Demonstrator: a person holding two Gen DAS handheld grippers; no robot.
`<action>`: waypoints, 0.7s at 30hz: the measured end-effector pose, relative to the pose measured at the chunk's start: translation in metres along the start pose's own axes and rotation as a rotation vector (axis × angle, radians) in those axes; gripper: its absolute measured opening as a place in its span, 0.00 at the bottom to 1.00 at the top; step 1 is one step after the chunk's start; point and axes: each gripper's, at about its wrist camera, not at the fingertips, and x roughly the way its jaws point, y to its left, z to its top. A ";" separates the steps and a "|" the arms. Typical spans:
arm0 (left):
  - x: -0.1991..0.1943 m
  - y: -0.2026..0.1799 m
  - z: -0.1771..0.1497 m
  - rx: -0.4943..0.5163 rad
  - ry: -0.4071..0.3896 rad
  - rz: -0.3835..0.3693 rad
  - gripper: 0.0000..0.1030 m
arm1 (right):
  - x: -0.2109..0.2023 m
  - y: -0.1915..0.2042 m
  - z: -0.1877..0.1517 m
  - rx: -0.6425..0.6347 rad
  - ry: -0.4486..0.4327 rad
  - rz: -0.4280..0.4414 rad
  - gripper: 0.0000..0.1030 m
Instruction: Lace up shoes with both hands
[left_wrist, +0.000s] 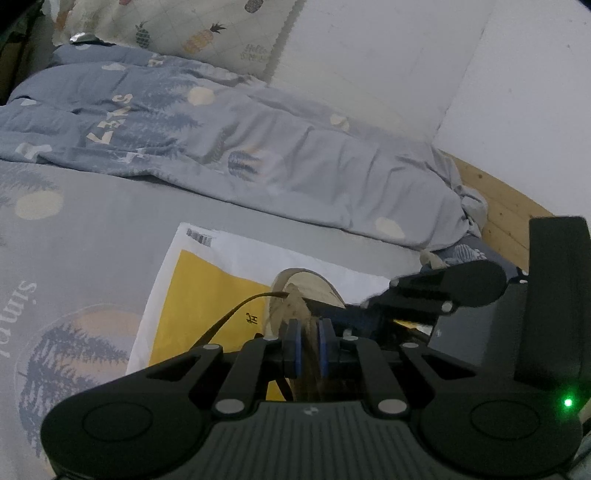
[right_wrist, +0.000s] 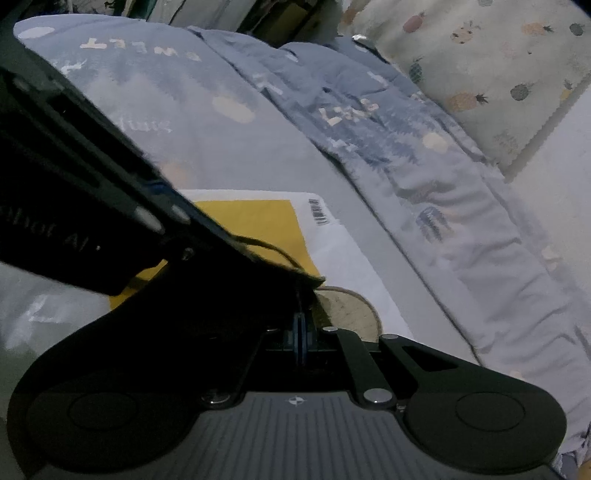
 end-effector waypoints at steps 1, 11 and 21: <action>0.000 0.000 0.000 0.001 0.000 -0.001 0.06 | 0.000 -0.004 0.003 0.005 -0.008 -0.010 0.02; 0.003 0.003 0.001 -0.082 0.005 -0.008 0.07 | 0.009 -0.027 0.016 -0.010 0.009 0.007 0.02; 0.002 0.035 -0.001 -0.281 0.019 -0.075 0.09 | 0.024 -0.047 0.033 -0.032 0.024 0.006 0.02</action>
